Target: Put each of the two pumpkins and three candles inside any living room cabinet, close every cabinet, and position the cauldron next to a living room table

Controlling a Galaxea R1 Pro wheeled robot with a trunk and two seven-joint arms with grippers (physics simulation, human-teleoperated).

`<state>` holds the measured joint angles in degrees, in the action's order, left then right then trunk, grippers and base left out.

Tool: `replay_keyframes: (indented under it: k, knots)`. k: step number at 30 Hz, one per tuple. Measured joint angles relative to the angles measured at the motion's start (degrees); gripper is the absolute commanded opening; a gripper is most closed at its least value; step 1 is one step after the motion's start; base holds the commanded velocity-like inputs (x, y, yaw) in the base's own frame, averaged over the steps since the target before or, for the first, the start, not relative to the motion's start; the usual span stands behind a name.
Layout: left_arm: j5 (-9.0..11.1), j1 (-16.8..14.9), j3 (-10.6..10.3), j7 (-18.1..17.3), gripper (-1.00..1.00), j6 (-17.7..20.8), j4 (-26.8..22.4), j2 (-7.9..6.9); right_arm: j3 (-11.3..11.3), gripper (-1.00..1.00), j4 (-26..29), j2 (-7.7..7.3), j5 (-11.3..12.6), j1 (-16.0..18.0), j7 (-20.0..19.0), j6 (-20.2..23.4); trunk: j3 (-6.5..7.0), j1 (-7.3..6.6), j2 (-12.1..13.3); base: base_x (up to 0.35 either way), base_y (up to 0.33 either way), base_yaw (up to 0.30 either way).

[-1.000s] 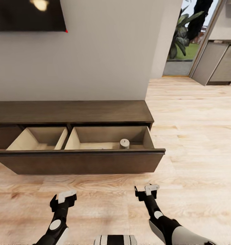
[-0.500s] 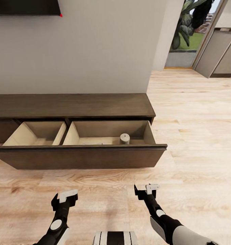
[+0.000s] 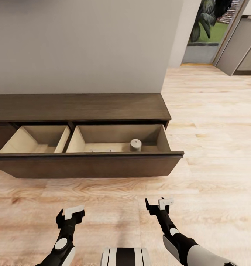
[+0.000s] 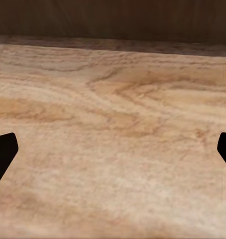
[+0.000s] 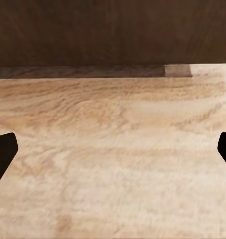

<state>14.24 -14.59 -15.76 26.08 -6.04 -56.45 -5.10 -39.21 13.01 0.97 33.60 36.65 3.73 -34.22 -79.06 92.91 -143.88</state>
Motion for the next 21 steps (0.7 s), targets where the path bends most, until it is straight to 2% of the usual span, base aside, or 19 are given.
replay_keyframes:
  k: [10,21]
  knots:
    - [-0.04,0.00,-0.09,0.48,1.00,-3.29,-0.13,0.00,0.10,1.00,0.00,-0.18,0.10,0.00,0.01,-0.87,-0.23,0.02,-0.02,0.016,0.000,0.000]
    - [-0.17,0.00,-0.13,0.72,1.00,-3.53,-0.07,-0.01,0.04,1.00,0.00,0.05,0.05,0.00,0.15,-1.51,-0.23,0.02,-0.02,0.295,0.000,0.000]
